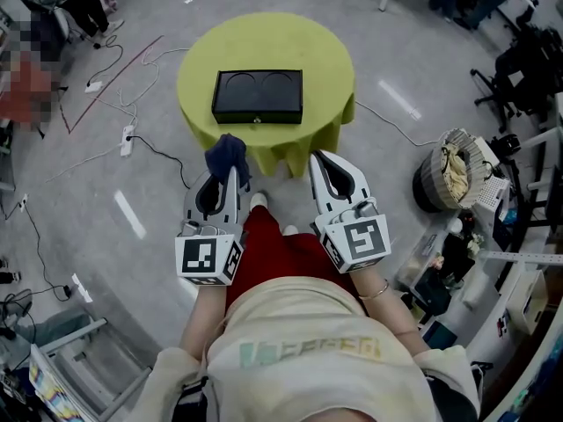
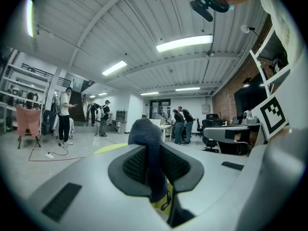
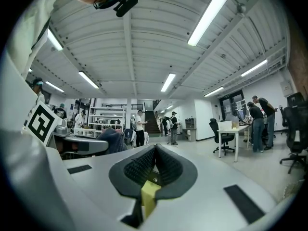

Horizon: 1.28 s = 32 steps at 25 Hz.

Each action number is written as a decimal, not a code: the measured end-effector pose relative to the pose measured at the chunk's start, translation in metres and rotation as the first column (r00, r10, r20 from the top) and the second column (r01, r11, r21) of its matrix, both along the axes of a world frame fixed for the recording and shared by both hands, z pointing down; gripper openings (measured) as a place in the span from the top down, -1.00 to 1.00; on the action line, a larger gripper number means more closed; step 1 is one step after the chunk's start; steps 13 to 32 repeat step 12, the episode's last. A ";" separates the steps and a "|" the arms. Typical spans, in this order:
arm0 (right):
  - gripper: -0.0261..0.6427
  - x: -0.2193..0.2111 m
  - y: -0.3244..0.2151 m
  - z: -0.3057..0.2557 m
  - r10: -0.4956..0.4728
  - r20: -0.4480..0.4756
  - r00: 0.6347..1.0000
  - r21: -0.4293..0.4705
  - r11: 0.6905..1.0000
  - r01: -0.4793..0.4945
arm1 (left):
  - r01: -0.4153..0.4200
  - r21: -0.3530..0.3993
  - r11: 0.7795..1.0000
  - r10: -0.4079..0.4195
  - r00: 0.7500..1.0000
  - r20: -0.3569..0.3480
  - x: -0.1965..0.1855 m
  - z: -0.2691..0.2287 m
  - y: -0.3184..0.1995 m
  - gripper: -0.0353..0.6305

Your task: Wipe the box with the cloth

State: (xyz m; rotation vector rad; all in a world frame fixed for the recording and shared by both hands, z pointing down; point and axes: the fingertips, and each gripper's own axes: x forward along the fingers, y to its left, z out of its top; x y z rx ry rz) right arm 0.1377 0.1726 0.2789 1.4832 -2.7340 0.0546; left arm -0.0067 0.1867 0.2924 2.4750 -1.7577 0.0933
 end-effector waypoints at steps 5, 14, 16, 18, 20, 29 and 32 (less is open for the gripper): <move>0.81 -0.001 0.001 -0.001 -0.008 0.024 1.000 -0.003 1.000 0.008 | 0.008 0.003 1.000 -0.008 1.000 -0.012 -0.001 -0.001 0.001 0.70; 0.81 0.011 0.005 -0.004 0.004 0.035 0.999 0.028 1.000 -0.005 | 0.015 0.023 1.000 -0.015 1.000 -0.007 0.005 -0.004 0.003 0.70; 0.81 0.011 0.005 -0.004 0.004 0.035 0.999 0.028 1.000 -0.005 | 0.015 0.023 1.000 -0.015 1.000 -0.007 0.005 -0.004 0.003 0.70; 0.81 0.011 0.005 -0.004 0.004 0.035 0.999 0.028 1.000 -0.005 | 0.015 0.023 1.000 -0.015 1.000 -0.007 0.005 -0.004 0.003 0.70; 0.81 0.011 0.005 -0.004 0.004 0.035 0.999 0.028 1.000 -0.005 | 0.015 0.023 1.000 -0.015 1.000 -0.007 0.005 -0.004 0.003 0.70; 0.81 0.011 0.005 -0.004 0.004 0.035 0.999 0.028 1.000 -0.005 | 0.015 0.023 1.000 -0.015 1.000 -0.007 0.005 -0.004 0.003 0.70; 0.81 0.011 0.005 -0.004 0.004 0.035 0.999 0.028 1.000 -0.005 | 0.015 0.023 1.000 -0.015 1.000 -0.007 0.005 -0.004 0.003 0.70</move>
